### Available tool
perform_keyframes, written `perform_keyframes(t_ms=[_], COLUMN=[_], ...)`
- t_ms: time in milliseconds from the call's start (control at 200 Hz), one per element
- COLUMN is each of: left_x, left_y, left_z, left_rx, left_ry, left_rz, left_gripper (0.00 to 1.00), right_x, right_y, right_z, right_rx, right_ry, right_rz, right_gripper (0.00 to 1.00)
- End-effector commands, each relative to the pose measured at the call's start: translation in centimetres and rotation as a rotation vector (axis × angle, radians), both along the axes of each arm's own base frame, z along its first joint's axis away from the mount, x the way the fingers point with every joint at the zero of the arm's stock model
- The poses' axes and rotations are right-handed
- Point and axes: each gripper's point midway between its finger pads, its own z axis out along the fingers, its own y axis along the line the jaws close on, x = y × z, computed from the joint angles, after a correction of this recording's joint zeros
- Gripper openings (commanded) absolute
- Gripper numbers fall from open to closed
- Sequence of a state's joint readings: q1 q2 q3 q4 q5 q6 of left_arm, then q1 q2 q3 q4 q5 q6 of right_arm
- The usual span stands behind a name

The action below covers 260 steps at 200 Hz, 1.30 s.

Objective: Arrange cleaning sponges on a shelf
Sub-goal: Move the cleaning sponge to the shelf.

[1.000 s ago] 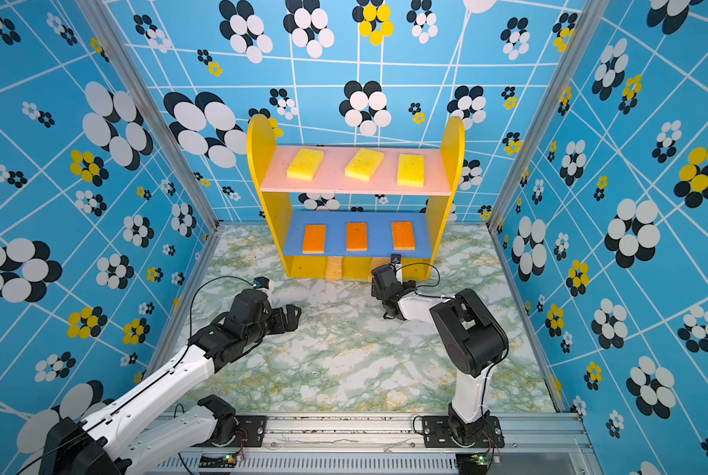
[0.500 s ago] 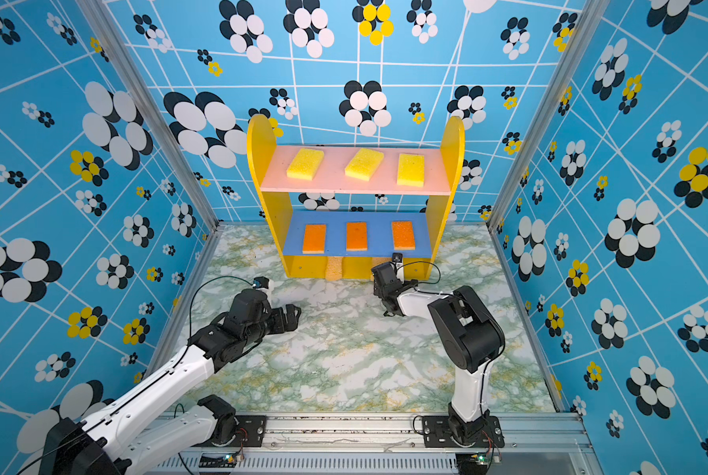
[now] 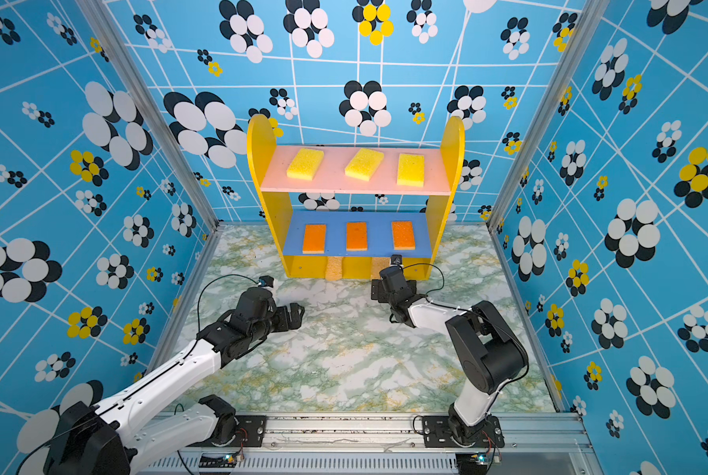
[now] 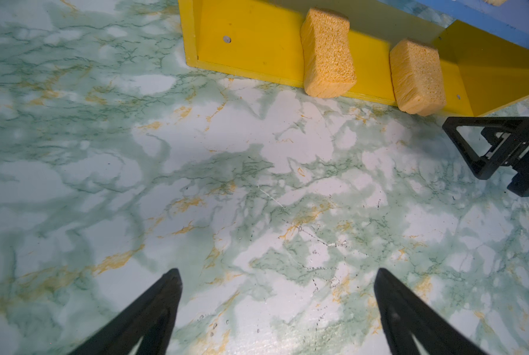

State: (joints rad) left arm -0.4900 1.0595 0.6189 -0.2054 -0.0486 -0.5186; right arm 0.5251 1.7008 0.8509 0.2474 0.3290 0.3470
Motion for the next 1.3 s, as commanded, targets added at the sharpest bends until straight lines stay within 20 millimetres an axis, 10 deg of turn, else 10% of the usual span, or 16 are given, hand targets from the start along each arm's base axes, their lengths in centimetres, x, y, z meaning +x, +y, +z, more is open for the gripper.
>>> perform_keyframes(t_ms=[0, 185, 780, 1295], left_x=[1.0, 2.4, 8.9, 12.6], left_y=[-0.6, 0.4, -6.8, -6.9], left_z=[-0.1, -1.9, -5.0, -7.1], left_rx=[-0.016, 0.087, 0.161, 0.358], left_ry=[-0.071, -0.107, -0.245, -0.211], left_rz=[-0.029, 0.042, -0.061, 0.019], left_gripper=[0.99, 1.00, 0.99, 0.99], right_x=[-0.7, -1.3, -2.5, -3.0], right_y=[1.4, 0.9, -0.4, -0.7], right_z=[0.6, 0.6, 1.8, 2.1], right_rx=[0.025, 0.031, 0.053, 0.059], right_ry=[-0.016, -0.019, -0.059, -0.083], right_rz=[0.060, 0.042, 0.012, 0.016], right_gripper=[0.99, 0.99, 0.99, 0.99])
